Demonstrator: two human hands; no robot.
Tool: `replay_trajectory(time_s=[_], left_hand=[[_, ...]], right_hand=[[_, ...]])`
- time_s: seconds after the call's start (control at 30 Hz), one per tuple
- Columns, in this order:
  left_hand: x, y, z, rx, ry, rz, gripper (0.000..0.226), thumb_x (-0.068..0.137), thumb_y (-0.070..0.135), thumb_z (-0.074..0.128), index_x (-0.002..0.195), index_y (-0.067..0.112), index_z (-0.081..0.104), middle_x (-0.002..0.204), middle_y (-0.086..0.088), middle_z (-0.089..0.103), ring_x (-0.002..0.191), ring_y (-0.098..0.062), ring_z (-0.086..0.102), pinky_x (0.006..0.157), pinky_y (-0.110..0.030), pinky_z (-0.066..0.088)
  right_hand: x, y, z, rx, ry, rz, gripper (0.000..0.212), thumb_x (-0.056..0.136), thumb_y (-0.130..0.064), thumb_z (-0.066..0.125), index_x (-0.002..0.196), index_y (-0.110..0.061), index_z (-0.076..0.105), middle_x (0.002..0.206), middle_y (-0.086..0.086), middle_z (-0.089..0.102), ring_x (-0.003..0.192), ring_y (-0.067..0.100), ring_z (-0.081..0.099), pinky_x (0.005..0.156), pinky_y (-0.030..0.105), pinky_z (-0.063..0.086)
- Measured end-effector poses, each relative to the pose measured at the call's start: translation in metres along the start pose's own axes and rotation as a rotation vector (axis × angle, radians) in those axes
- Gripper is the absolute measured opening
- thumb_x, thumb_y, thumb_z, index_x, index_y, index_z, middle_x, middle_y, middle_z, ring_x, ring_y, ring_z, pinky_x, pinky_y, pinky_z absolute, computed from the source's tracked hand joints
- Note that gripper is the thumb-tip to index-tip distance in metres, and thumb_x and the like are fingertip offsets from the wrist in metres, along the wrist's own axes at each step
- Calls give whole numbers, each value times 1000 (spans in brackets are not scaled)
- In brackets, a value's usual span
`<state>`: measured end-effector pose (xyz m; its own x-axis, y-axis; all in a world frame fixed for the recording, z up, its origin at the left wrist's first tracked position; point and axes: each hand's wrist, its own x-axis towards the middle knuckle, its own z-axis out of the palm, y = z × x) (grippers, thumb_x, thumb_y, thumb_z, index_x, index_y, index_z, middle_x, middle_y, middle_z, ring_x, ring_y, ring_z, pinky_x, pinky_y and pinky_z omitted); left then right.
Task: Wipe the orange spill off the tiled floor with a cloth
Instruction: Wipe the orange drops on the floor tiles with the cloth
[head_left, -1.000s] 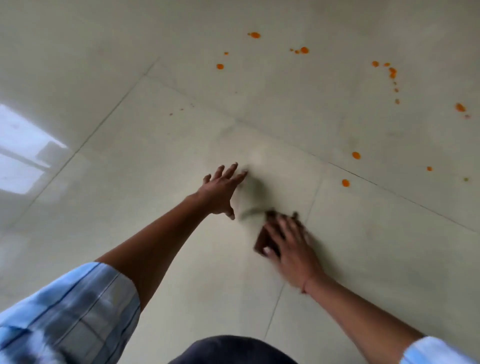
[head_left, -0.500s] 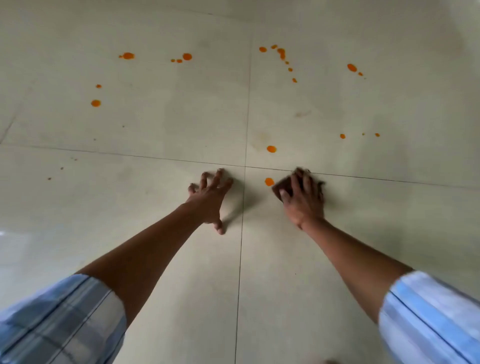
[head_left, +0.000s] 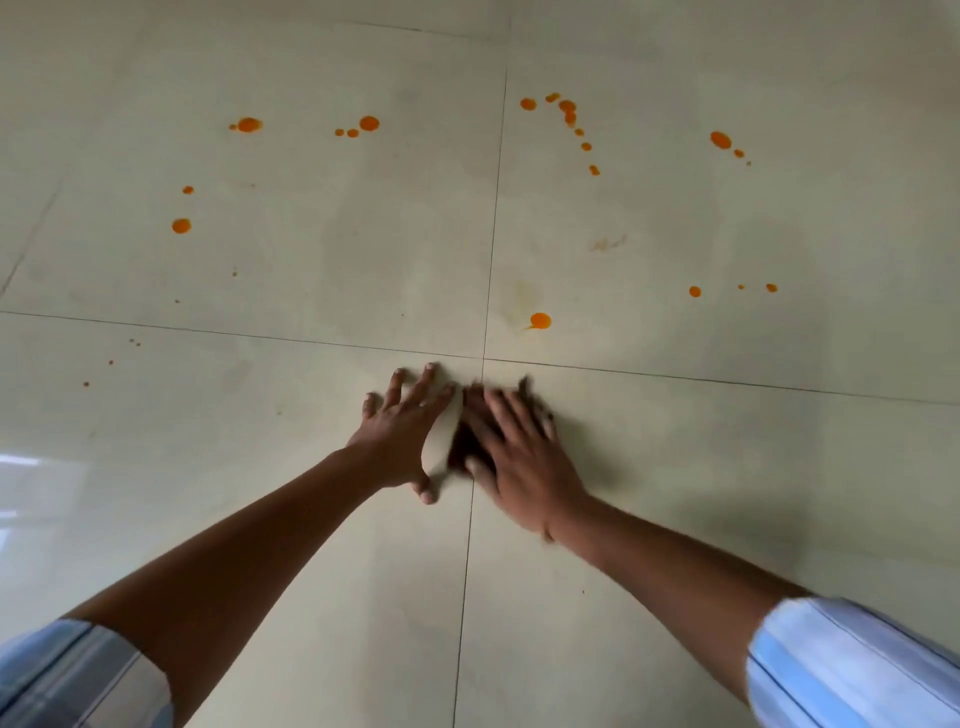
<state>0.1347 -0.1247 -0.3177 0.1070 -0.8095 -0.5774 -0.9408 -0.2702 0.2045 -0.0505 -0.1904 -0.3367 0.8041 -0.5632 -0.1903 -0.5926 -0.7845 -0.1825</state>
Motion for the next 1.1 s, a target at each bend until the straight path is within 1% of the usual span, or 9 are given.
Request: replay_trajectory(time_s=[0.1,0.27,0.43,0.53,0.63,0.77,0.87,0.97,1.1], left_hand=[[-1,2,-2,36,-7,17,145,49,47,89,152,27,-11,157,-1,-28,145,-37,-19,115,-55,14],[1,4,-13,36,-32,-4,147,50,39,91,152,24,-13,159,1,-23,147,-35,-10,111,-53,29],[-3,11,-12,4,12,-57,144,50,30,93,153,19,-8,161,4,-17,148,-29,-2,102,-46,45],[-7,16,-12,-10,24,-101,139,52,30,92,153,21,-3,161,3,-17,148,-28,-1,102,-47,44],[-5,17,-18,-47,15,-190,136,52,27,93,153,23,1,161,3,-16,147,-27,2,97,-50,47],[-6,14,-25,-39,-68,-206,136,54,23,92,153,23,-1,161,2,-17,147,-26,5,95,-50,50],[-7,19,-32,-47,-135,-201,136,55,26,92,153,21,-3,161,-1,-16,147,-28,11,102,-49,44],[2,26,-41,-41,-133,-228,135,57,26,91,153,20,-3,161,-3,-15,147,-31,10,104,-52,41],[31,13,-56,-80,-43,-260,139,55,28,92,153,23,-8,160,-1,-20,148,-35,-4,107,-58,33]], right_hand=[[-48,74,-13,-132,-82,-298,63,89,-54,36,144,-24,37,152,13,34,138,33,34,112,48,27],[47,94,-38,-110,-96,79,63,91,-51,35,147,-24,27,157,9,19,143,33,17,112,53,21],[-35,46,-8,-22,-114,-376,63,87,-52,42,143,-25,34,153,9,32,140,31,28,110,50,25],[-2,80,-21,6,-12,-165,61,89,-52,35,143,-23,36,152,12,33,139,32,30,108,53,29],[73,59,-34,39,-19,109,63,93,-51,36,148,-24,24,157,11,17,143,33,15,113,51,16],[-22,31,-6,62,-73,-314,65,89,-50,40,147,-22,28,154,11,27,140,33,24,112,52,20],[-41,102,-16,75,-44,-109,62,89,-51,37,144,-23,35,152,12,31,140,36,26,105,56,30],[59,123,-47,113,-10,247,62,91,-50,38,146,-24,30,158,11,17,141,36,17,110,53,23],[97,56,-35,50,-20,-23,61,91,-49,40,146,-24,31,155,10,23,139,34,20,110,51,22]])
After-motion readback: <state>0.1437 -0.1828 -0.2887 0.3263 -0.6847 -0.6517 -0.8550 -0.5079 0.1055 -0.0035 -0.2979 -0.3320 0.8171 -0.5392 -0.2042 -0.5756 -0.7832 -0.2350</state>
